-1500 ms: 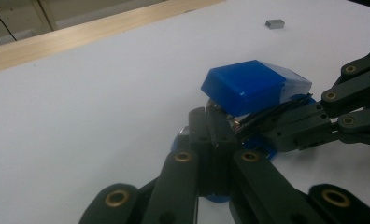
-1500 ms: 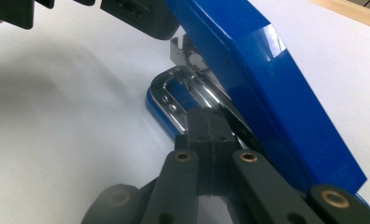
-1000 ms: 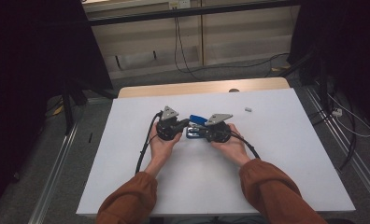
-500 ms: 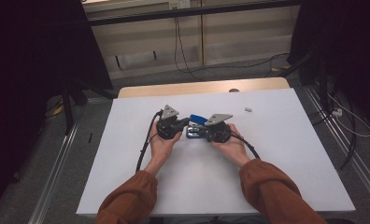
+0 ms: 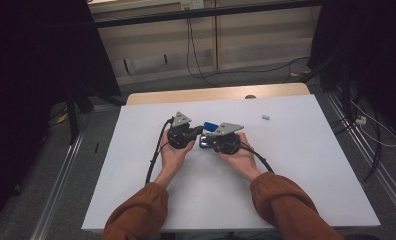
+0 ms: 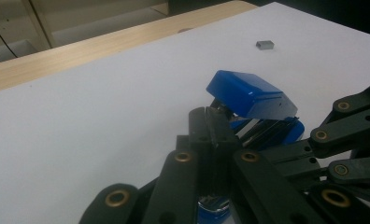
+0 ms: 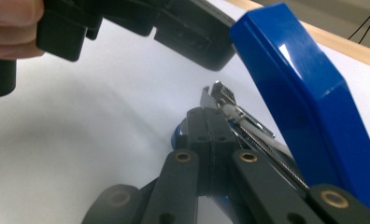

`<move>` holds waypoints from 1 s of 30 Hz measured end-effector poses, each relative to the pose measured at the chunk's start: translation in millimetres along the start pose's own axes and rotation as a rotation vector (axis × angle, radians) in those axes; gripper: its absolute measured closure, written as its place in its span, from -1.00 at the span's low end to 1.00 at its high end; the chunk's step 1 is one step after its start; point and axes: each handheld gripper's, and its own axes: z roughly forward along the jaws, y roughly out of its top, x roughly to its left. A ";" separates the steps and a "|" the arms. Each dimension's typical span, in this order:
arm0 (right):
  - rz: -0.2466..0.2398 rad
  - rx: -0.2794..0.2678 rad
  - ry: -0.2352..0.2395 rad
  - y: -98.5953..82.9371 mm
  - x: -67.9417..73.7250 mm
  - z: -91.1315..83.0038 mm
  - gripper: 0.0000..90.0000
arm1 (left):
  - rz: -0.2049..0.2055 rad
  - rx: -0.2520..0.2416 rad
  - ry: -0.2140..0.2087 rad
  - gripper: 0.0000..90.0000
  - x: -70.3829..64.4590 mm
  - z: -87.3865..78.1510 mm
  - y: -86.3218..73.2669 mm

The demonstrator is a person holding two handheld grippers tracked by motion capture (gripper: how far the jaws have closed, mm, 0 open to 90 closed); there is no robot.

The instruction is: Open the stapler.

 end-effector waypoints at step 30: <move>0.027 -0.065 -0.123 0.4 -2.2 4.5 1.00 | 0.017 0.024 -0.017 1.00 1.1 1.8 -1.2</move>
